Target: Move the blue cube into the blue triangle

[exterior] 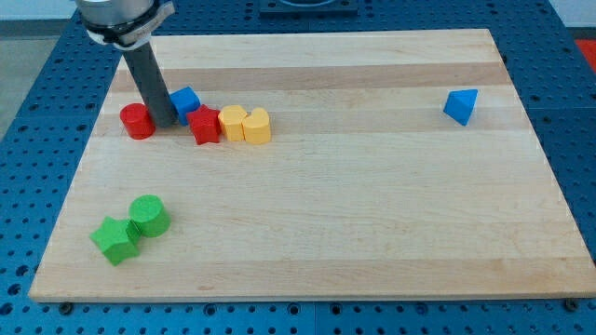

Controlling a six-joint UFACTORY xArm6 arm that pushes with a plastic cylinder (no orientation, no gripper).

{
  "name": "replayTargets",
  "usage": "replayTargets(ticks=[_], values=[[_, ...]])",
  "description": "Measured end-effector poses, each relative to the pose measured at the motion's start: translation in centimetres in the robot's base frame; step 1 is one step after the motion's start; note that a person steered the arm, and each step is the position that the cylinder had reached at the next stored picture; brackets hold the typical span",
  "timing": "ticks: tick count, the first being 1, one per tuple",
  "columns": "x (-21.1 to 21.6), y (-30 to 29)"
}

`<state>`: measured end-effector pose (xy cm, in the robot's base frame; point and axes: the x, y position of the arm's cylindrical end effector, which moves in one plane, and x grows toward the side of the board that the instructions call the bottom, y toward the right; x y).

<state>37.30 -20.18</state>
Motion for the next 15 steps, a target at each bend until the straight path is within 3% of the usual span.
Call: replayTargets(ticks=[2,4,15], values=[[-3.3,0.0],[-3.5,1.3],[-6.0,26.3]])
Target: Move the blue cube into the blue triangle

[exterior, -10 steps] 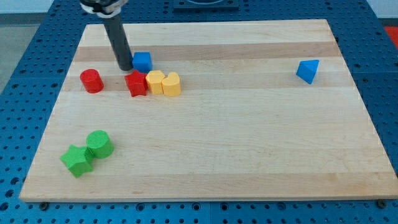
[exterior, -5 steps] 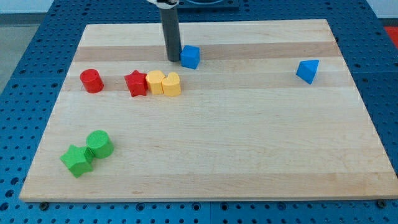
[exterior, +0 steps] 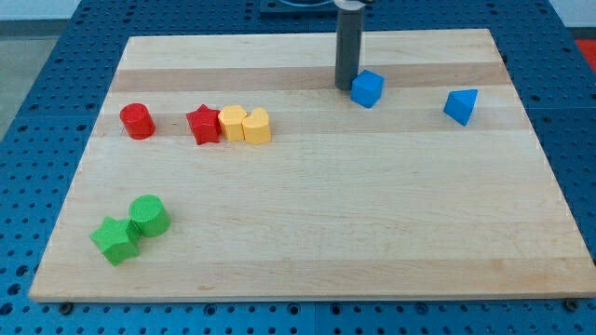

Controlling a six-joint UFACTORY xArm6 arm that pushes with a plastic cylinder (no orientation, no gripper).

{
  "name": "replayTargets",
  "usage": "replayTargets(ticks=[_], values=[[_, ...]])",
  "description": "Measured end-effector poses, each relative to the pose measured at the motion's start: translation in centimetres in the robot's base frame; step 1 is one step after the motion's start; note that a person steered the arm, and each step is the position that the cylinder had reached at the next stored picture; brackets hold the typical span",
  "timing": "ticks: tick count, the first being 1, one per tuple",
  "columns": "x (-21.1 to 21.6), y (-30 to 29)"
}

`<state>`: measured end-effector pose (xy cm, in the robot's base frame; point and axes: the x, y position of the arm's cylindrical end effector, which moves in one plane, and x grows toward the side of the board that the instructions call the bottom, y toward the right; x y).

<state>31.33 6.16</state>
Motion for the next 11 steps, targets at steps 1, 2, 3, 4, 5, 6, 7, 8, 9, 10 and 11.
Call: replayTargets(ticks=[1,2,3,4,5,6,7,8,9,10,11], values=[[0.8,1.6],[2.3,1.8],[3.6,2.6],[3.8,4.9],[3.8,7.4],[3.8,8.5],[3.8,8.5],[3.8,8.5],[4.1,8.5],[4.4,8.5],[4.7,8.5]])
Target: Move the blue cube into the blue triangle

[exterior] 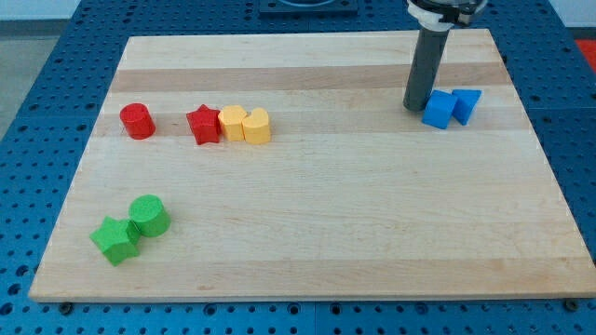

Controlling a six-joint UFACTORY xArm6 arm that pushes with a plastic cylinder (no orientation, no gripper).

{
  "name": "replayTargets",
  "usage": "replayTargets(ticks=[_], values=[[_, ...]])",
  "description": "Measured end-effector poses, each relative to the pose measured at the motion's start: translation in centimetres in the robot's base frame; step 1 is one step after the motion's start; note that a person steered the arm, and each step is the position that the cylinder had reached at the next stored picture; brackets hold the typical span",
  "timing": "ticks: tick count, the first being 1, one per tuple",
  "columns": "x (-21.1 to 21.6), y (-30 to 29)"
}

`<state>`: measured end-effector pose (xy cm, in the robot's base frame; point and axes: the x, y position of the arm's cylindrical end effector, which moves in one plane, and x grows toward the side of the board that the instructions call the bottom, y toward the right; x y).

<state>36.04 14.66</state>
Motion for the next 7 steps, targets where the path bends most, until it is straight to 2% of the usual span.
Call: replayTargets(ticks=[7], values=[[3.9,0.7]])
